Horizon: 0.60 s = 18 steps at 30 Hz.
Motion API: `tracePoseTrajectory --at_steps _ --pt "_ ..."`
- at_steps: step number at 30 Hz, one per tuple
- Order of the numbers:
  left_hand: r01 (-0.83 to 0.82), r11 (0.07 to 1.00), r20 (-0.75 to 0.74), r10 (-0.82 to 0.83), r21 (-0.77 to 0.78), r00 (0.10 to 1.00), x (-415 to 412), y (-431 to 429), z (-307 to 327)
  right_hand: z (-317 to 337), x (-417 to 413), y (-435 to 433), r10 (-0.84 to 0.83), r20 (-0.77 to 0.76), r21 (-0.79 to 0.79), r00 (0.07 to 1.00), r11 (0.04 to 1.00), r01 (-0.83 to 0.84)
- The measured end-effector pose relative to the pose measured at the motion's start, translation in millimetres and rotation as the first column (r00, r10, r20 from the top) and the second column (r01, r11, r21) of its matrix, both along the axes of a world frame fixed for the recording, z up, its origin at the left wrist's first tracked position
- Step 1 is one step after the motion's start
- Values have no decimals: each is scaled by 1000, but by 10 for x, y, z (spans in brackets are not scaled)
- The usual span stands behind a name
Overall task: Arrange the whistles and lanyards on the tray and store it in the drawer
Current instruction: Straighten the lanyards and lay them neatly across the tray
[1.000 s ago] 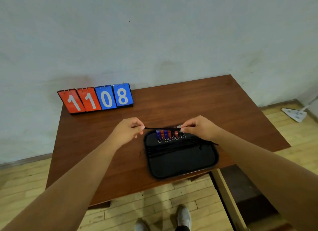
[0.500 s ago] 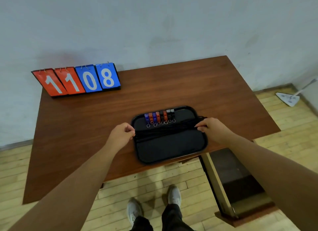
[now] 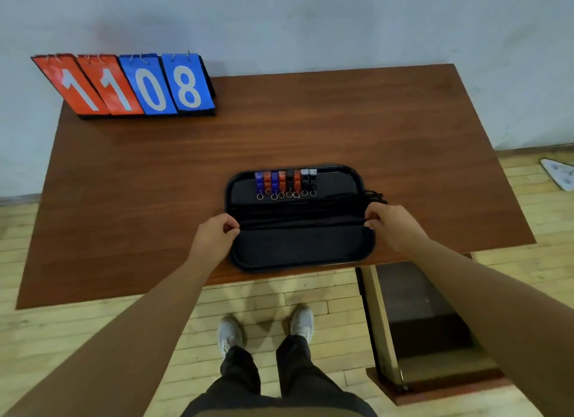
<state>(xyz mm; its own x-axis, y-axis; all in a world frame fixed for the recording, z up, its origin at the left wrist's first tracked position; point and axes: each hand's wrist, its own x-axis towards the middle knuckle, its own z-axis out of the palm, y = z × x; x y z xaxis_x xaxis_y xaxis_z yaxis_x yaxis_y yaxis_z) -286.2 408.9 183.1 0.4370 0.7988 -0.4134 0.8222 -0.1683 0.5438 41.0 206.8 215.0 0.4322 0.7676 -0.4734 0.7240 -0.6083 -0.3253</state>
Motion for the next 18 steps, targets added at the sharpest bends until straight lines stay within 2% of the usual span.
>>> tracePoseTrajectory --at_steps 6,13,18 --pt "44 990 -28 -40 133 999 66 -51 -135 -203 129 0 52 59 28 997 998 -54" --pt "31 980 -59 -20 197 998 35 -29 -256 -389 166 35 125 208 110 970 983 -150" --pt "52 974 -84 -34 221 996 39 20 -367 -453 149 62 110 254 145 961 978 -150"
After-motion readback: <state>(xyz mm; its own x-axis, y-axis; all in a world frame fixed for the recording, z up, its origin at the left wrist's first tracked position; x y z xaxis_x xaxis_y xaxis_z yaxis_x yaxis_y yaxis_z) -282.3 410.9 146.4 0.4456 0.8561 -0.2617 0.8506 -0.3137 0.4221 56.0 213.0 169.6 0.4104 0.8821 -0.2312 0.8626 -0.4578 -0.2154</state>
